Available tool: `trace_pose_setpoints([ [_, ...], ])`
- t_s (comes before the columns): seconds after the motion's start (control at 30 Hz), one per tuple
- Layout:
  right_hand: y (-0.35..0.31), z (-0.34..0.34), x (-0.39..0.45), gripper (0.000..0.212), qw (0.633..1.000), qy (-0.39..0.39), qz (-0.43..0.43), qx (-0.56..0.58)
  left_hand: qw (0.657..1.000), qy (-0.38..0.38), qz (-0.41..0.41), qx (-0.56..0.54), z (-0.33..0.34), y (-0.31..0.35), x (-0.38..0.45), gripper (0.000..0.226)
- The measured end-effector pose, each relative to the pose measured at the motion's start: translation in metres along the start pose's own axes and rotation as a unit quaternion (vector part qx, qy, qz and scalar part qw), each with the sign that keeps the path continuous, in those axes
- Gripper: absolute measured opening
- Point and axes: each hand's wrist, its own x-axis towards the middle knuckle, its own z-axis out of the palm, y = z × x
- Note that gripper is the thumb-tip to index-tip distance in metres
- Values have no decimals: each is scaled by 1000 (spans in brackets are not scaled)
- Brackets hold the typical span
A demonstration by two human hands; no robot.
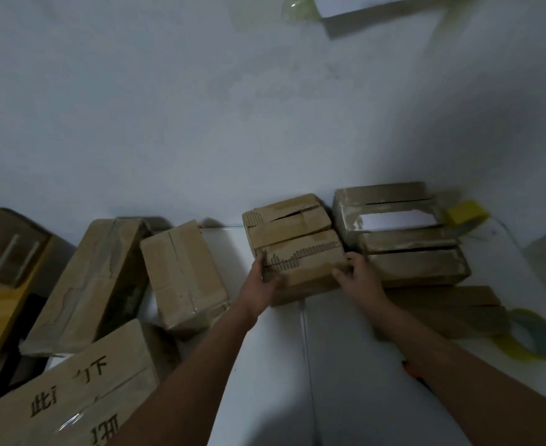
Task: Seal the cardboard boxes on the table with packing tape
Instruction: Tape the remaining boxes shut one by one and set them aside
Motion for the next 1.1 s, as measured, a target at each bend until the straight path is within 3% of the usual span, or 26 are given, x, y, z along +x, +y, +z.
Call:
trace_pose_setpoints([
  [0.1, 6, 2, -22, 37, 999, -26, 19, 33, 999, 24, 2, 28, -3, -6, -14, 67],
  [0.2, 23, 3, -55, 18, 998, -55, 10, 31, 986, 61, -8, 154, -8, -28, -40, 60],
  [0.37, 69, -1, -105, 13, 997, -68, 26, 11, 957, 89, -4, 276, 10, -61, -107, 40],
  [0.5, 93, -18, -131, 12, 996, -76, 38, 23, 946, 103, 20, 308, 33, -68, -126, 37],
  [0.6, 109, -33, -142, 16, 995, -95, 26, 18, 910, 128, 114, 377, 44, -73, -126, 36],
  [0.7, 137, -52, -151, 15, 998, -62, 22, -21, 871, 84, 194, 442, 55, -77, -123, 41],
  [0.83, 195, -86, -154, 34, 982, 21, 61, -179, 876, 22, 172, 450, 67, -85, -119, 46],
  [0.97, 221, -99, -154, 43, 974, 9, 60, -216, 867, 7, 197, 458, 74, -87, -121, 62],
  [1.1, 227, -103, -137, 43, 941, -7, 57, -335, 862, -31, 236, 447, 81, -91, -131, 59],
])
